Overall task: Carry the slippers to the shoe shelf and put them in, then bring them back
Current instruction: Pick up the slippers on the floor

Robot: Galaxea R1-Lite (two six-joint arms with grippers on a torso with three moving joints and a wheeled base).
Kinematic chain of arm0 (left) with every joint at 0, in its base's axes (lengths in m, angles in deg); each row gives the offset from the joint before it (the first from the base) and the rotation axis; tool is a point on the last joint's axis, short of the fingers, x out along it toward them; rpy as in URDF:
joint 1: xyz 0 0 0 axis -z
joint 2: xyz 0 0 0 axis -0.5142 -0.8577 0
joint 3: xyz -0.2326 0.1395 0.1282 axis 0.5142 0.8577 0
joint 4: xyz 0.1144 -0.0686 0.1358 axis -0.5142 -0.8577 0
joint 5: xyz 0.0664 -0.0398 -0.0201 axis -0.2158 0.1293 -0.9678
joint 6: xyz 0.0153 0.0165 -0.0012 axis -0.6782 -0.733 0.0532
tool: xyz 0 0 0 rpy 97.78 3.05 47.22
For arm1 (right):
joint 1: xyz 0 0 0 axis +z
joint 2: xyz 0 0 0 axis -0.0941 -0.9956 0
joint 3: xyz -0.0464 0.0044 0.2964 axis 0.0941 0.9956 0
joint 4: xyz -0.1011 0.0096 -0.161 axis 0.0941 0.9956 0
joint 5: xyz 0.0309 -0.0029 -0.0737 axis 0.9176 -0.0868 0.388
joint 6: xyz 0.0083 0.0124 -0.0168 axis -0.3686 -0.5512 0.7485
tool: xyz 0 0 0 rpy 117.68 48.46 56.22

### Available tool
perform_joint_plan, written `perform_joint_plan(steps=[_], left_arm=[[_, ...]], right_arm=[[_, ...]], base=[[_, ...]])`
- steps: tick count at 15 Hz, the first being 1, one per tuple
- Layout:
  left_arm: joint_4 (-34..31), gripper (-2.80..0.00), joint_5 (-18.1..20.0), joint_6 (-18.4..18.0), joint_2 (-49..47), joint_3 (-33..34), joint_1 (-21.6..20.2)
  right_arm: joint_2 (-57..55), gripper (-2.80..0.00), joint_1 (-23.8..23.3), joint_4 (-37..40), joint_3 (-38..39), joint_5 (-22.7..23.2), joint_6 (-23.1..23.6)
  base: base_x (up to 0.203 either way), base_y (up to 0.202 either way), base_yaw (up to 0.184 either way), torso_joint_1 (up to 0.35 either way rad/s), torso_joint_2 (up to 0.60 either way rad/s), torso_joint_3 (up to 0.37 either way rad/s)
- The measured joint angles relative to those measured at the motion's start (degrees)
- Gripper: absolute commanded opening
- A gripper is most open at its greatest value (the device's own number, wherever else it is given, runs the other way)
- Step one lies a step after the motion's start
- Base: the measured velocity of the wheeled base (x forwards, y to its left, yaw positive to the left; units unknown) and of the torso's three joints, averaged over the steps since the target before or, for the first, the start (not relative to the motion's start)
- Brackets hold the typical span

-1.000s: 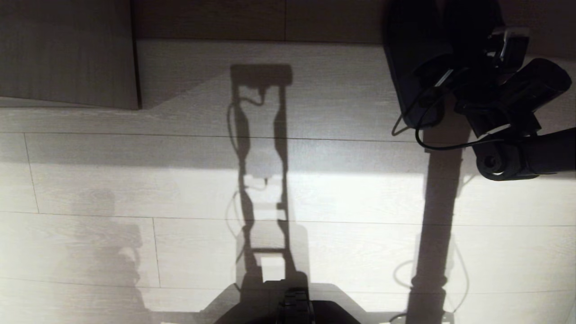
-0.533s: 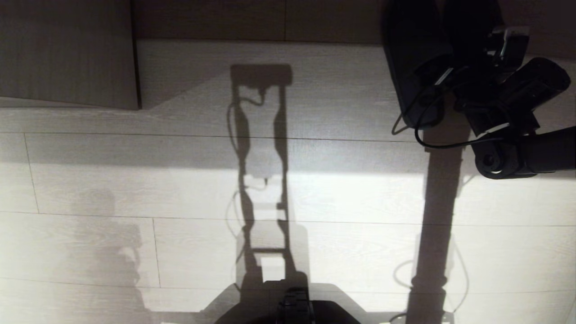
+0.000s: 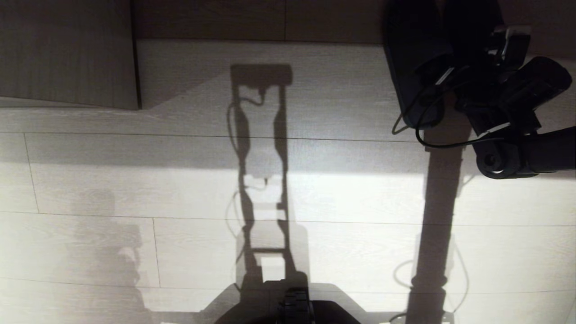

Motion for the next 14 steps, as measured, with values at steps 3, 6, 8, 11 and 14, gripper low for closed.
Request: perform_joint_plan(steps=[3, 6, 8, 11, 14], left_arm=[[0.0, -2.80, 0.0, 0.1, 0.0, 0.0, 0.0], [0.0, -2.80, 0.0, 0.0, 0.0, 0.0, 0.0], [0.0, -2.80, 0.0, 0.1, 0.0, 0.0, 0.0], [0.0, -2.80, 0.0, 0.0, 0.0, 0.0, 0.0], [0.0, -2.80, 0.0, 0.0, 0.0, 0.0, 0.0]], right_arm=[[0.1, -2.80, 0.0, -0.1, 0.0, 0.0, 0.0], [0.3, -2.80, -0.1, 0.0, 0.1, 0.0, 0.0], [0.3, -2.80, -0.1, 0.0, 0.2, 0.0, 0.0], [0.4, -2.80, -0.1, 0.0, 0.3, 0.0, -0.1], [0.6, -2.80, -0.1, 0.1, 0.5, -0.1, -0.1]], base=[[0.000, 0.000, 0.000, 0.000, 0.00, 0.000], [0.000, 0.000, 0.000, 0.000, 0.00, 0.000], [0.000, 0.000, 0.000, 0.000, 0.00, 0.000], [0.000, 0.000, 0.000, 0.000, 0.00, 0.000], [0.000, 0.000, 0.000, 0.000, 0.00, 0.000]])
